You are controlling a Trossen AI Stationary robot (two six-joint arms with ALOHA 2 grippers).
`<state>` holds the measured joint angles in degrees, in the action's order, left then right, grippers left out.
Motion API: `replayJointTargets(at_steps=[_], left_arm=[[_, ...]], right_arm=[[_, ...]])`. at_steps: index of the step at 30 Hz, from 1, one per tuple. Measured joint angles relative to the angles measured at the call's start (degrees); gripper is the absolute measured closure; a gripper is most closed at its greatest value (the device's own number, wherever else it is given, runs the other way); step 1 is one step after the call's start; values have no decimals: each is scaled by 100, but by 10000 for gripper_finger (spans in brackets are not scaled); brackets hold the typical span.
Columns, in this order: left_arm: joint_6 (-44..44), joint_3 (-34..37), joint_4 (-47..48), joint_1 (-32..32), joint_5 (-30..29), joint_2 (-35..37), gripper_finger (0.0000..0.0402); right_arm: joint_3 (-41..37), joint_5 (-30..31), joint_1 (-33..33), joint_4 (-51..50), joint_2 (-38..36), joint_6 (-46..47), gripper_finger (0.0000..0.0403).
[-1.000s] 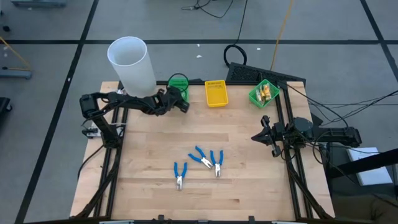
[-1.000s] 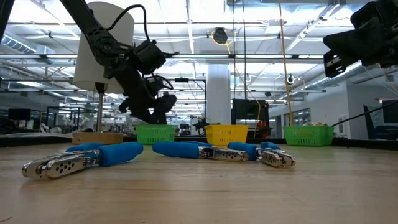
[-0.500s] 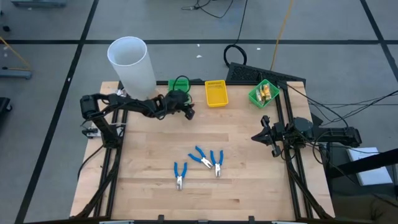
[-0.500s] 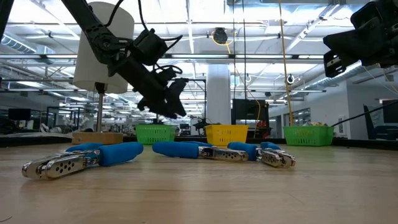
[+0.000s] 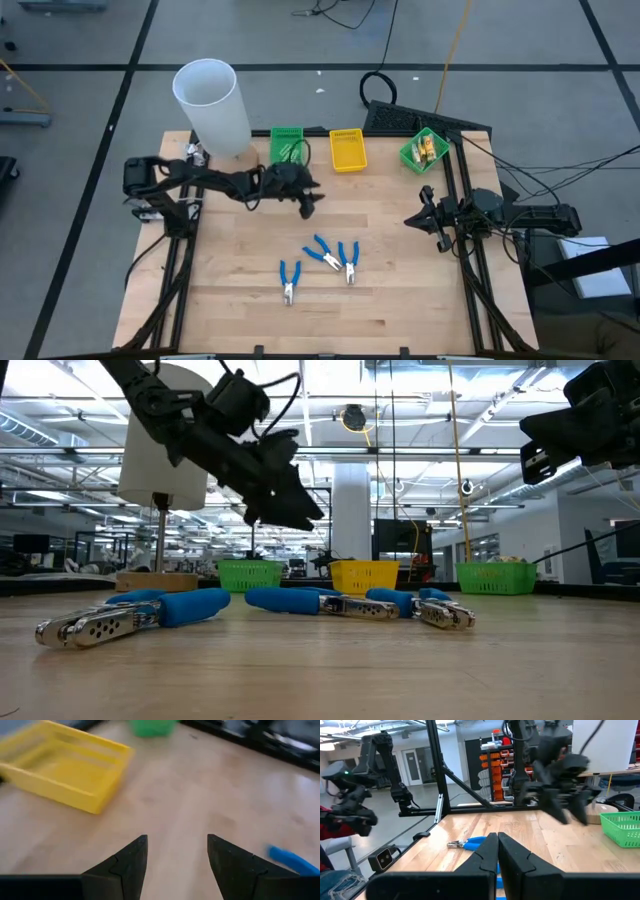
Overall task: Pick & Place School Supplies
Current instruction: Put the blue puncher into the yellow bin
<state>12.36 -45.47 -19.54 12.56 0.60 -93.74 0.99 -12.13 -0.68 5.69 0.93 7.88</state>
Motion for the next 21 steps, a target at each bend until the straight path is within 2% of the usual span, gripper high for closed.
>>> replayJointTargets(at_steps=[11,16,21], left_arm=[[-10,0,527,-1301,981,136,192],[378,0,1438,-1977,1337,136,192],[1267,0,2425,-2645,1214,136,192]], right_arm=[[-1,1,1,0,0,1,399],[1,1,1,2,0,2,399],[-1,1,0,0,0,0,399]])
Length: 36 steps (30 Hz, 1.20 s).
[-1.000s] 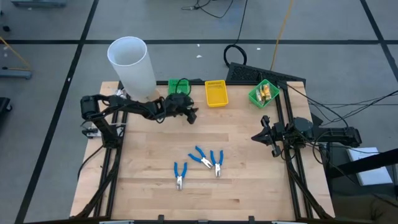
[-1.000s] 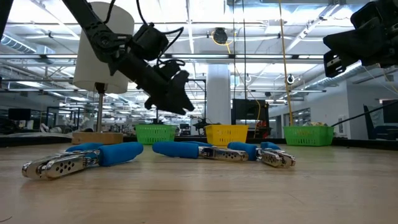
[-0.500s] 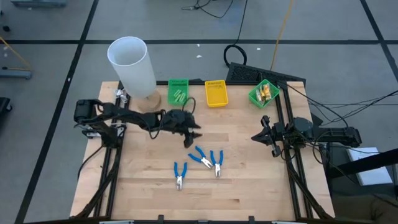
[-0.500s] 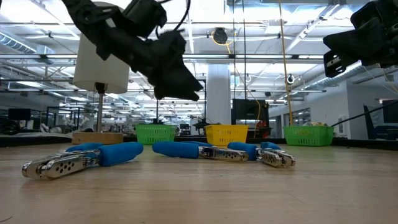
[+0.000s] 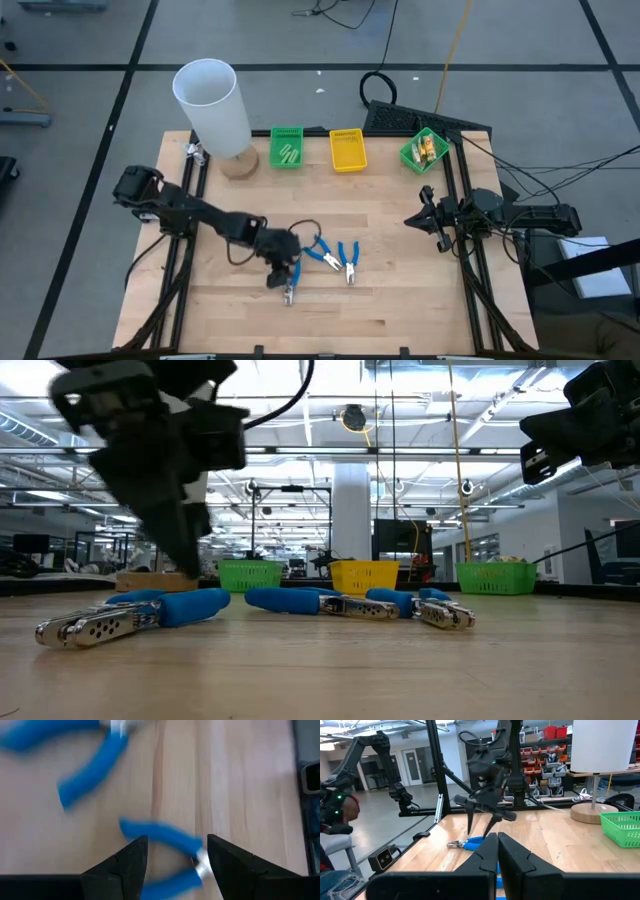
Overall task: Pick & Place School Supplies
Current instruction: Put the blue puncher into the yellow bin
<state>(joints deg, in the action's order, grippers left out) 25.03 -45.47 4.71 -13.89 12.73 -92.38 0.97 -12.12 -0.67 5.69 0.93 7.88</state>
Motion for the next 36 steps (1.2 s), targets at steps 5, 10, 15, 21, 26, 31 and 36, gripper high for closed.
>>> replayJointTargets(at_steps=[5,10,15,21,26,31,36], left_arm=[[923,-88,593,-555,-240,-2,192],[1463,-499,1596,-1088,-1005,-2,192],[2301,-610,1855,-1367,-1919,-2,192],[3177,-608,1967,-1372,-2467,-20,192],[3401,-605,1963,-1368,-2715,-35,192],[3527,-605,2006,-1368,-2772,-35,192],[3822,-605,2035,-1368,-2656,-334,193]], right_arm=[[0,-2,1,2,0,2,399],[2,0,1,2,0,0,399],[0,0,1,2,0,1,399],[0,0,-1,2,0,0,399],[1,-1,1,2,0,0,399],[1,0,1,4,0,2,399],[0,0,1,4,-2,0,399]])
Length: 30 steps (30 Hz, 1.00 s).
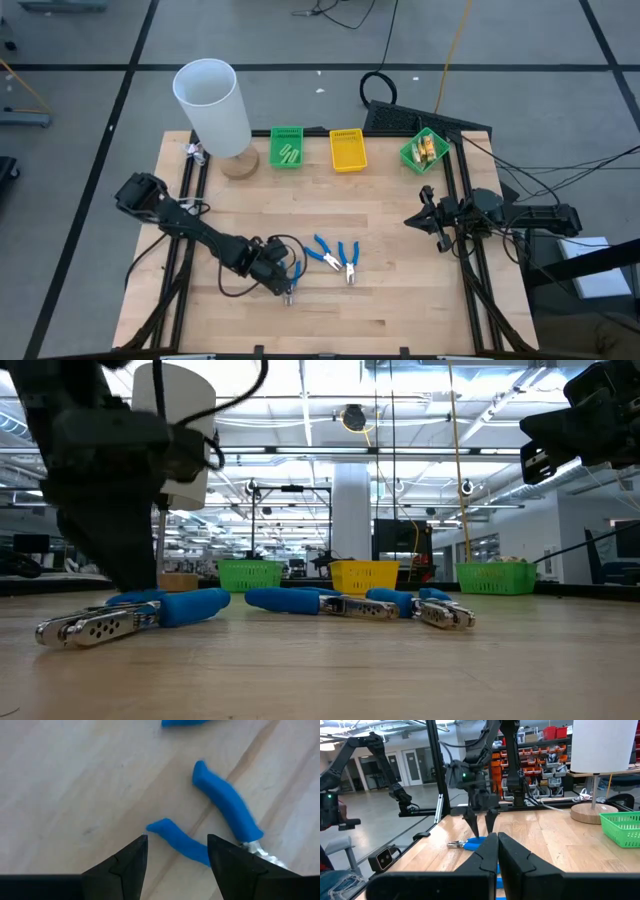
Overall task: Pick & Place School Supplies
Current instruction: Put the blue puncher into the yellow bin
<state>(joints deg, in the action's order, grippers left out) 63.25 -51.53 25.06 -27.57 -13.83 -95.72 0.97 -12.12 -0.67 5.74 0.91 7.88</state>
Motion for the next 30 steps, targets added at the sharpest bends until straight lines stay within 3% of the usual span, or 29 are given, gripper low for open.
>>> replayJointTargets(at_steps=[14,25,30], left_arm=[[679,-28,386,15,331,-385,203],[571,-7,528,141,456,-387,324],[47,0,267,268,504,-392,353]], right_arm=[[0,0,-1,2,0,1,399],[1,0,-1,0,0,1,399],[0,0,0,0,0,0,399]])
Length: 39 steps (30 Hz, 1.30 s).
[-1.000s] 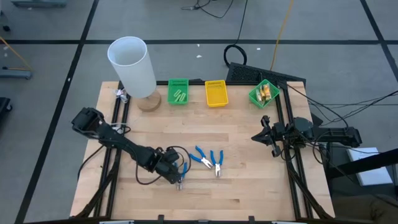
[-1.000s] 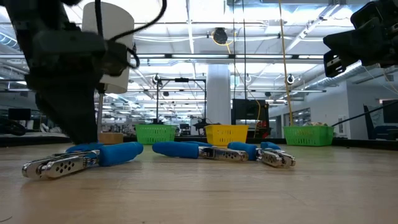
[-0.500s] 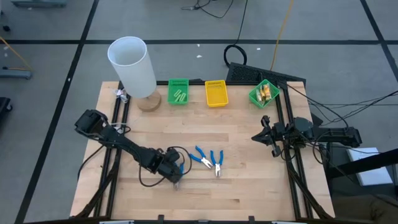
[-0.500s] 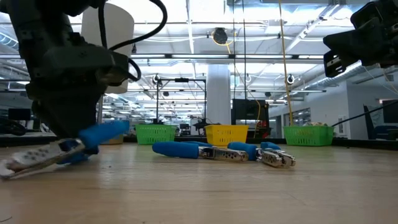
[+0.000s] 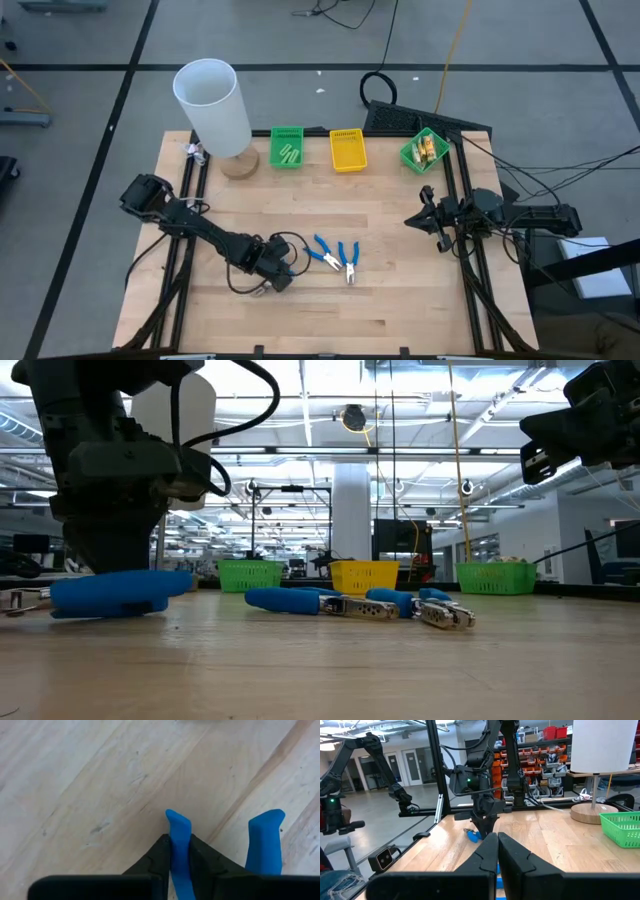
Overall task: Pick & Place School Supplies
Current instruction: Put the blue puncher into the yellow bin
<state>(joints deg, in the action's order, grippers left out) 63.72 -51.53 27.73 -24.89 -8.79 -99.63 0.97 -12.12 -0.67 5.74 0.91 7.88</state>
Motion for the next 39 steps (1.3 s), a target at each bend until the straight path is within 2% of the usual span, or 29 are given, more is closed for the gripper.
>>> replayJointTargets(at_steps=[8,12,22,34,39], left_arm=[[-579,11,-317,49,-241,28,343],[-674,20,-363,49,-318,105,360],[-1261,-108,-530,80,-1017,302,361],[-2679,-953,-544,119,-1844,411,361],[-3704,-865,-1626,119,-2369,413,362]], right_arm=[[1,0,-2,0,0,0,399],[0,0,-1,0,0,1,399],[1,0,-1,-2,2,1,399],[2,0,-1,-9,2,1,399],[0,0,-1,-7,2,0,399]])
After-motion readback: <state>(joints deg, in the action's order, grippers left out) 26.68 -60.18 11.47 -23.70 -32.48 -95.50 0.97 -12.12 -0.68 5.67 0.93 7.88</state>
